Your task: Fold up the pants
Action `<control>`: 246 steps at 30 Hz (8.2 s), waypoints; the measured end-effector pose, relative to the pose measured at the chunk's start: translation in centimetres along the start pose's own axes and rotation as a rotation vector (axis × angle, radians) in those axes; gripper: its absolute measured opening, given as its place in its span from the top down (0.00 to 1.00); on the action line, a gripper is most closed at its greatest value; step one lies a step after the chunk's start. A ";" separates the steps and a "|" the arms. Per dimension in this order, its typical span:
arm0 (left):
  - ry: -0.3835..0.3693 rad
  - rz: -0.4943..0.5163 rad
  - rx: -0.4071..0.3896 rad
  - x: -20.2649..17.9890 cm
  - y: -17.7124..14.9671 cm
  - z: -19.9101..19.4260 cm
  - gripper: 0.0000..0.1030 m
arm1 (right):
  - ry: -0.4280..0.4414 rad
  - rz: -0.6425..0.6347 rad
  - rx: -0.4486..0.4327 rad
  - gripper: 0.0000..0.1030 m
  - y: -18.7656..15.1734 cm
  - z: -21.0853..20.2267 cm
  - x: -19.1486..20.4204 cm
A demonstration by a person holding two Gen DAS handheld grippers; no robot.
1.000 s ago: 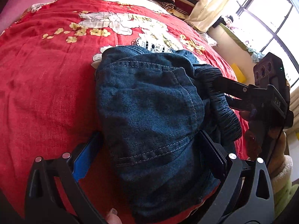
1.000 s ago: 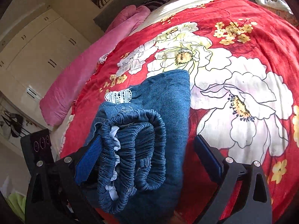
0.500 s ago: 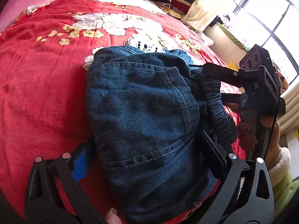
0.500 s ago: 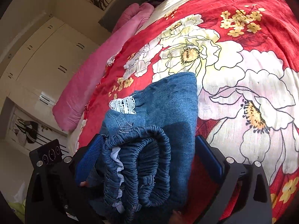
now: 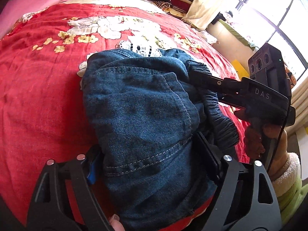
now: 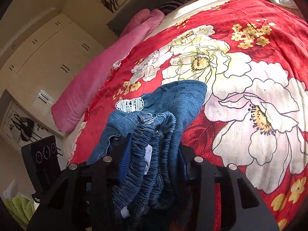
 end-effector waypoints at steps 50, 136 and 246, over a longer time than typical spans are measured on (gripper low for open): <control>0.036 0.038 -0.130 2.5 10.1 -3.2 0.68 | -0.111 -0.086 -0.091 0.68 10.7 0.3 2.8; 0.103 -0.023 -0.152 3.5 6.7 -4.1 0.10 | -0.282 0.032 -0.177 0.06 5.2 -4.7 0.7; 0.219 -0.077 -0.158 2.1 -6.3 -6.6 0.09 | -0.511 -0.048 -0.177 0.05 -10.7 -5.1 6.7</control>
Point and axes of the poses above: each gripper's, at about its wrist camera, not at the fingertips, and z roughly the way its jaws point, x to its left, y to its top, the point moved 2 cm from there along z, roughly the way its jaws point, and after that the axes turned 13 degrees about x, right-handed, at the moved point
